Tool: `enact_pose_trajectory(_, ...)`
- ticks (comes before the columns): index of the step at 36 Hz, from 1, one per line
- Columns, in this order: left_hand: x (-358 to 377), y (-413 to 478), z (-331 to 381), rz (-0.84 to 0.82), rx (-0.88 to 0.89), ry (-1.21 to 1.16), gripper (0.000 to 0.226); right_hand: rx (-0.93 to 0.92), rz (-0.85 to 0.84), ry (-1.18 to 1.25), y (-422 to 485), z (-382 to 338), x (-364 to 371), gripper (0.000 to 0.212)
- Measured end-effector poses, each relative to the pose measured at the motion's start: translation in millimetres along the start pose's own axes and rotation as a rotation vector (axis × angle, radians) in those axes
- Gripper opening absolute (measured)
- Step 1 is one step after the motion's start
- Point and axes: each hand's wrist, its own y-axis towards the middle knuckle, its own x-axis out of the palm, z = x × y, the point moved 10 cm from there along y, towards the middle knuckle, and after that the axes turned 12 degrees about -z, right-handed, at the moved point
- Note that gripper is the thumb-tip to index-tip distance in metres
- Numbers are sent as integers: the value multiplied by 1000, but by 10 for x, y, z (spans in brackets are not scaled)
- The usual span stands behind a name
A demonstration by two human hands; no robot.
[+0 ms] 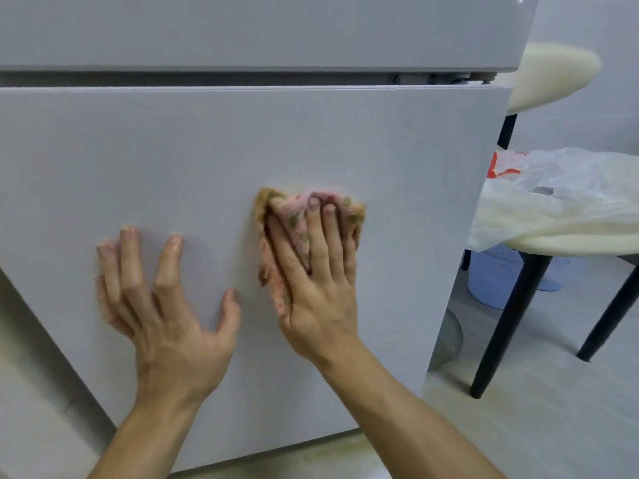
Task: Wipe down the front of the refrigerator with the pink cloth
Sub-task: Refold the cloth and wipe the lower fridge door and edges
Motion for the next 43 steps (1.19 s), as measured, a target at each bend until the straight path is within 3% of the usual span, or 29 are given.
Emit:
enact_pose_trajectory(5, 57, 33, 211, -31, 82, -6, 78, -221, -211, -95, -828, 288, 281, 50)
enact_pose_trajectory(9, 117, 38, 309, -50, 103, 8, 79, -198, -238, -89, -1097, 713, 148, 46)
enact_pose_trajectory(17, 129, 16, 286, -57, 105, 22, 80, 250, 19, -32, -688, 1458, -413, 55)
enact_pose_trajectory(24, 129, 13, 287, -51, 127, 18, 79, 379, 206, 42, -121, 1479, -680, 56)
enact_pose_trajectory(28, 132, -2, 246, -43, 156, 11, 76, 374, 234, 1, -323, 1579, -612, 54)
enact_pose_trajectory(32, 154, -14, 242, -7, 158, 13, 74, 497, 223, 81, -751, 1542, -432, 63)
enact_pose_trajectory(34, 167, -15, 250, -1, 151, 9, 74, 620, 201, 155, -1182, 1539, -244, 70)
enact_pose_trajectory(37, 177, -20, 233, -2, 154, 2, 74, 1005, 145, 351, -2018, 1619, 160, 84)
enact_pose_trajectory(40, 175, -20, 208, -14, 168, -1, 73, 1214, 109, 439, -2489, 1552, 438, 98)
enact_pose_trajectory(43, 180, -23, 200, -41, 168, -1, 73, 1429, 163, 526, -2639, 1465, 600, 93)
